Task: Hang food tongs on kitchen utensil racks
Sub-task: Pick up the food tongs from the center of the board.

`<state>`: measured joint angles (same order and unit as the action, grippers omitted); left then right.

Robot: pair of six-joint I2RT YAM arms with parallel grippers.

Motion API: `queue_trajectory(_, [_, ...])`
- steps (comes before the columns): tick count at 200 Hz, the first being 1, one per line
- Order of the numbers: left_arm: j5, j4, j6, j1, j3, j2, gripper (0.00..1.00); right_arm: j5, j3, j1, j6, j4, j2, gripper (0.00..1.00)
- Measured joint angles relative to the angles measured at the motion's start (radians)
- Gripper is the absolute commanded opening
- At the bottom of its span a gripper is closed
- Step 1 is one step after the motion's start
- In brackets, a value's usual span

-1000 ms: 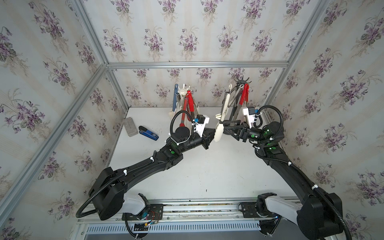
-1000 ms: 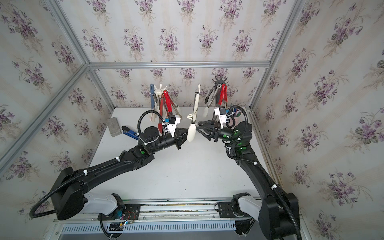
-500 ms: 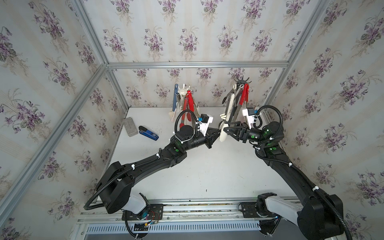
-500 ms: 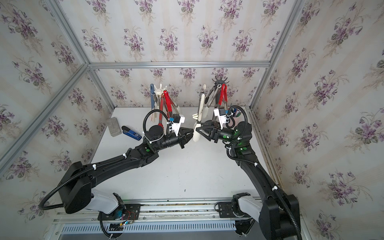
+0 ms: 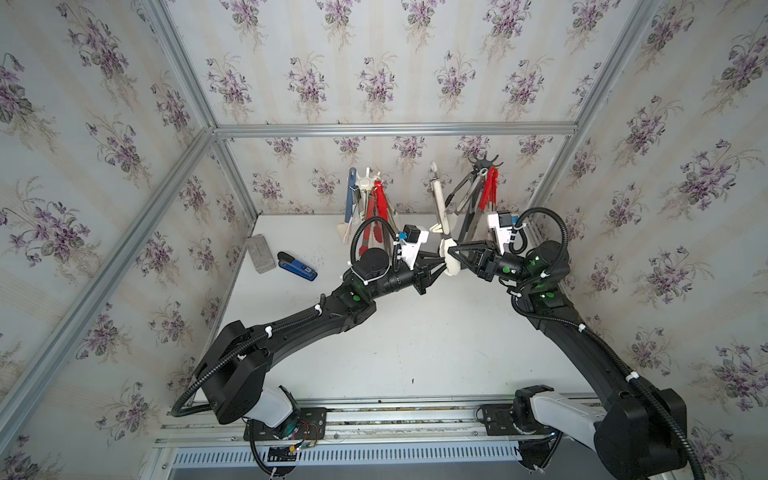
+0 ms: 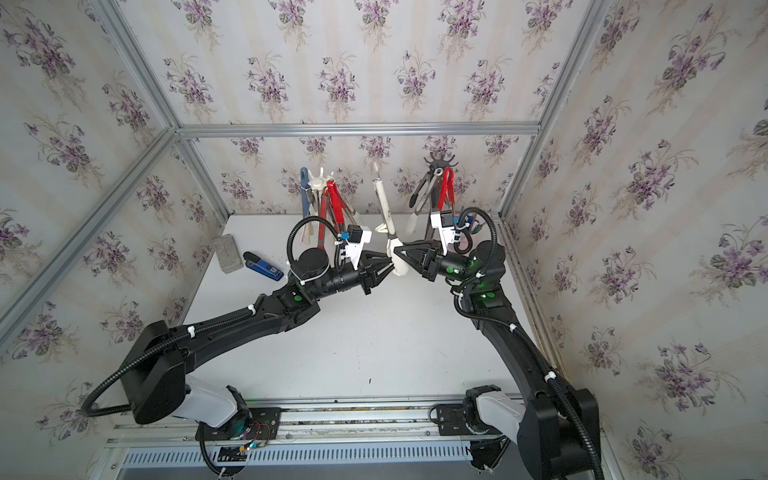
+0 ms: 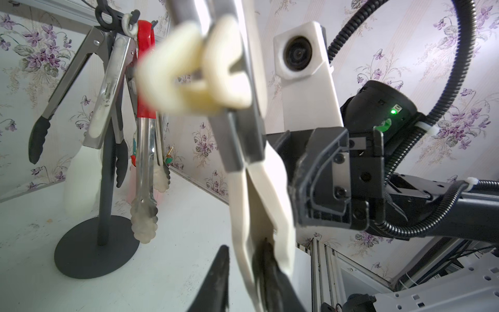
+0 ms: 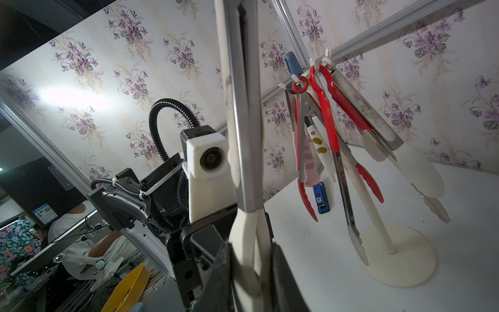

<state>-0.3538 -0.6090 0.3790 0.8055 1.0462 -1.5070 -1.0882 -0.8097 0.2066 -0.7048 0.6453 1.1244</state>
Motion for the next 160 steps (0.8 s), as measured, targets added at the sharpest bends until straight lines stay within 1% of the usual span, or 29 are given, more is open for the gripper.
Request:
queue_trajectory(5, [0.003,0.002,0.005,-0.001,0.002,-0.001,0.51,0.003,-0.002,0.0,0.004,-0.001,-0.002,0.05])
queue_trajectory(21, [0.013,0.009,0.008,-0.002,0.012,-0.005,0.51,0.025,-0.012,-0.002,0.01,-0.013,-0.006,0.04])
queue_trajectory(27, [0.04,0.036,-0.008,-0.002,0.017,-0.007,0.51,0.009,-0.016,0.001,0.002,-0.011,-0.008,0.04])
queue_trajectory(36, [0.039,0.049,-0.003,0.0,0.019,-0.015,0.51,-0.002,-0.017,0.008,0.016,-0.019,-0.013,0.03])
queue_trajectory(60, [0.044,0.076,-0.004,0.002,0.028,-0.016,0.49,-0.011,-0.018,0.003,0.018,-0.043,-0.01,0.04])
queue_trajectory(86, [0.046,0.084,-0.011,0.002,0.029,-0.015,0.49,-0.012,-0.018,0.005,0.024,-0.049,-0.008,0.05])
queue_trajectory(98, [0.049,0.087,-0.015,0.002,0.029,-0.015,0.54,-0.013,-0.018,0.005,0.025,-0.053,-0.008,0.05])
queue_trajectory(100, [0.05,0.088,-0.017,0.002,0.029,-0.015,0.57,-0.012,-0.018,0.005,0.025,-0.054,-0.008,0.05])
queue_trajectory(105, [0.053,0.092,-0.022,0.002,0.029,-0.014,0.61,-0.013,-0.018,0.005,0.026,-0.057,-0.008,0.05])
queue_trajectory(117, [0.067,0.108,-0.027,0.0,0.029,-0.011,0.62,-0.013,-0.019,0.004,0.028,-0.066,-0.01,0.04])
queue_trajectory(130, [0.077,0.124,-0.029,0.0,0.029,-0.005,0.71,-0.009,-0.023,0.004,0.037,-0.085,-0.013,0.03])
queue_trajectory(160, [0.097,0.146,-0.037,0.0,0.029,0.017,0.83,0.007,-0.045,0.005,0.085,-0.126,-0.033,0.0])
